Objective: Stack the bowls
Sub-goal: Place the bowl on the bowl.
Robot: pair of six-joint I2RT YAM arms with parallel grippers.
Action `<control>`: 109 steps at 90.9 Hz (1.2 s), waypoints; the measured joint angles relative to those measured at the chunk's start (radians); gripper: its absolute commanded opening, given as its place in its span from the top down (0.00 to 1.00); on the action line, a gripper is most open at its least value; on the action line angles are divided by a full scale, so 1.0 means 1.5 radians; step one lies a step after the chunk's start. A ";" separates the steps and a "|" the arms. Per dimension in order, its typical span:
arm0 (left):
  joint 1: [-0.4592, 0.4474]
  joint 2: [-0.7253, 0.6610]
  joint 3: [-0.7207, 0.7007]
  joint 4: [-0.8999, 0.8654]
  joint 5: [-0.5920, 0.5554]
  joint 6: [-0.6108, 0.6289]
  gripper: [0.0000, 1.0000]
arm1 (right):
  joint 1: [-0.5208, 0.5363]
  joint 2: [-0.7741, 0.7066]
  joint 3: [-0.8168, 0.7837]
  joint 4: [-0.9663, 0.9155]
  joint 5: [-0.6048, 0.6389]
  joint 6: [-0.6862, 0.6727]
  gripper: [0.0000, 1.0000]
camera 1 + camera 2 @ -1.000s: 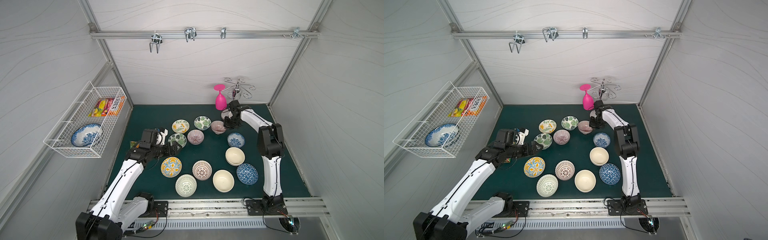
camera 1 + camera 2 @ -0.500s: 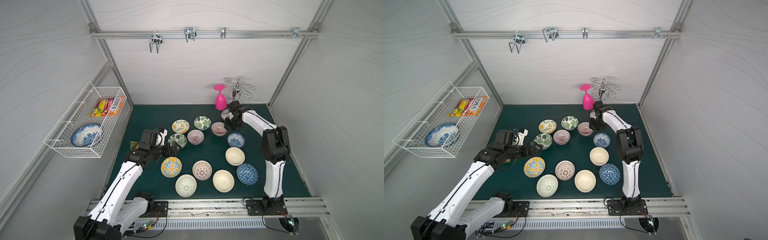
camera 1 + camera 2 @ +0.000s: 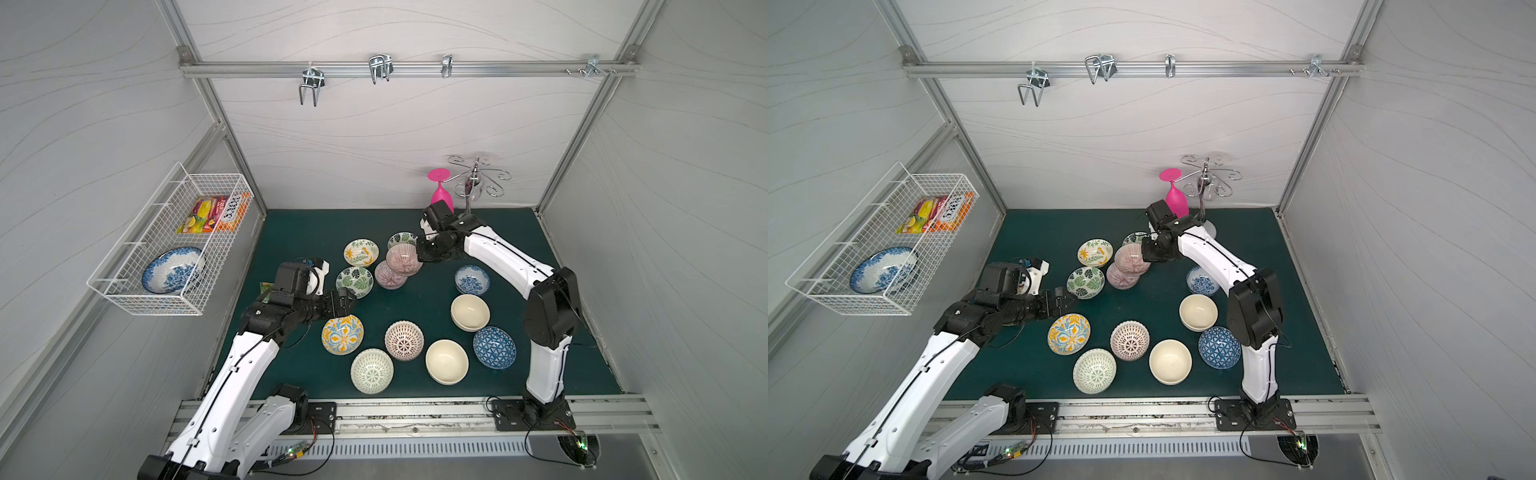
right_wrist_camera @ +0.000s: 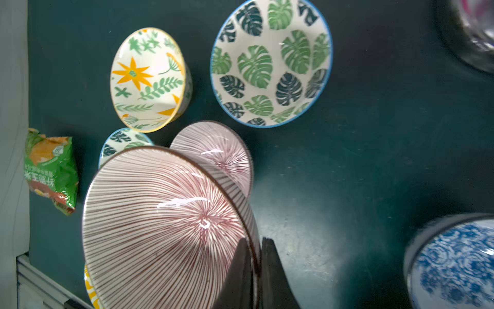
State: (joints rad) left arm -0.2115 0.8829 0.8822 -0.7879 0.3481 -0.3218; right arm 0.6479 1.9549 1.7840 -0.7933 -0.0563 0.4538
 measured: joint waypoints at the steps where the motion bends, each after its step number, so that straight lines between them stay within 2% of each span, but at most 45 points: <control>1: 0.000 -0.001 0.000 0.000 -0.001 0.000 0.03 | 0.003 0.003 0.002 0.002 0.000 0.000 1.00; 34: 0.000 -0.005 0.000 0.000 -0.013 0.000 0.03 | 0.023 0.091 0.026 0.045 0.003 0.000 1.00; 93: 0.000 -0.002 0.000 0.001 -0.009 0.000 0.03 | 0.028 0.113 -0.017 0.098 0.023 0.002 1.00; 109: 0.000 -0.002 0.000 0.001 -0.008 0.000 0.03 | 0.030 0.115 -0.019 0.106 0.026 0.006 0.75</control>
State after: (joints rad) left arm -0.2115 0.8799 0.8818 -0.7860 0.3363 -0.3222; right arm 0.6926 2.1273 1.7561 -0.6338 -0.0166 0.4625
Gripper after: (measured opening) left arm 0.975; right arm 0.161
